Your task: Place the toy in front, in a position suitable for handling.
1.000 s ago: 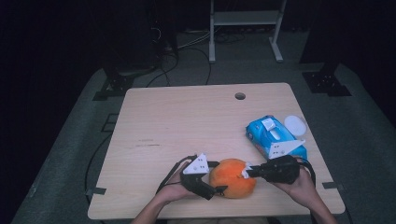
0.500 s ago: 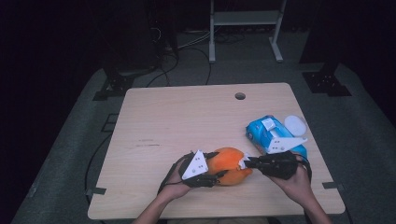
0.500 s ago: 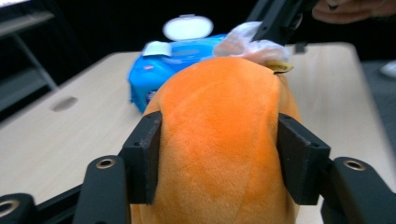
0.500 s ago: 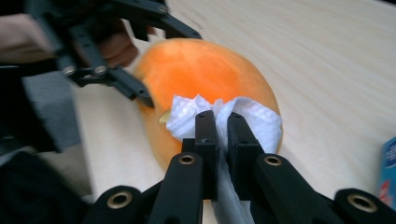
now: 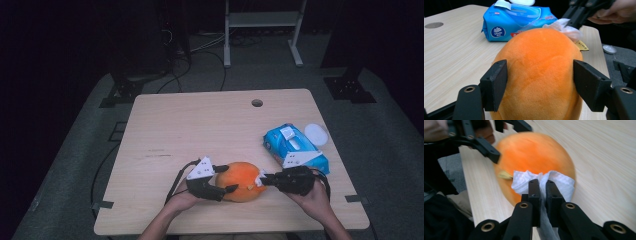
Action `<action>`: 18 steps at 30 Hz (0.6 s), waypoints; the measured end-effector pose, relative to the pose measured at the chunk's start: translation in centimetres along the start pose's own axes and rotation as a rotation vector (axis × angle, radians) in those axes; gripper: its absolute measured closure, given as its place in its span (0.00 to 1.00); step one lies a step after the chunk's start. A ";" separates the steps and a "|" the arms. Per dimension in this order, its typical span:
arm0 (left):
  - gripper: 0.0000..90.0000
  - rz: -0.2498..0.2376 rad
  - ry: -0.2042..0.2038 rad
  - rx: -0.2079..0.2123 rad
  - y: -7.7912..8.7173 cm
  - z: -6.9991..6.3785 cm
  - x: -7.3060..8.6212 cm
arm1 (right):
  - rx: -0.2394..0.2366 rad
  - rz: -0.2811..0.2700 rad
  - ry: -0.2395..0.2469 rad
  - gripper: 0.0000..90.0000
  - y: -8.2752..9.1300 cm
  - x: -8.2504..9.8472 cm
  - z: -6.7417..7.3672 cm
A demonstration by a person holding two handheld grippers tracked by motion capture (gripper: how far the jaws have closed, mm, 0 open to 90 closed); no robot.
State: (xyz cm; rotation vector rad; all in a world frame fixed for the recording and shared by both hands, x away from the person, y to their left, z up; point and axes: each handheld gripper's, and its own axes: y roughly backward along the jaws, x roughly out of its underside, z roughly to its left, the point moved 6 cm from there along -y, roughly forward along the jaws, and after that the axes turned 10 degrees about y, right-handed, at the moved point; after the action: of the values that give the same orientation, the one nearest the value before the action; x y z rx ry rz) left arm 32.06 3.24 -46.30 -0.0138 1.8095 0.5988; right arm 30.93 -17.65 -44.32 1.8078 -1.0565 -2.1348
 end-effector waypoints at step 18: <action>0.26 0.022 -0.054 0.049 -0.3 -0.8 0.4 | 0.005 -0.048 -0.045 0.93 -0.3 -0.8 -0.6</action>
State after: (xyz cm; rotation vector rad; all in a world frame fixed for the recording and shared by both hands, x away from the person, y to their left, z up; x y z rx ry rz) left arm 31.25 2.78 -46.63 0.0553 1.7733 0.5647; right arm 31.77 -17.22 -43.87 1.8137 -1.0401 -2.2116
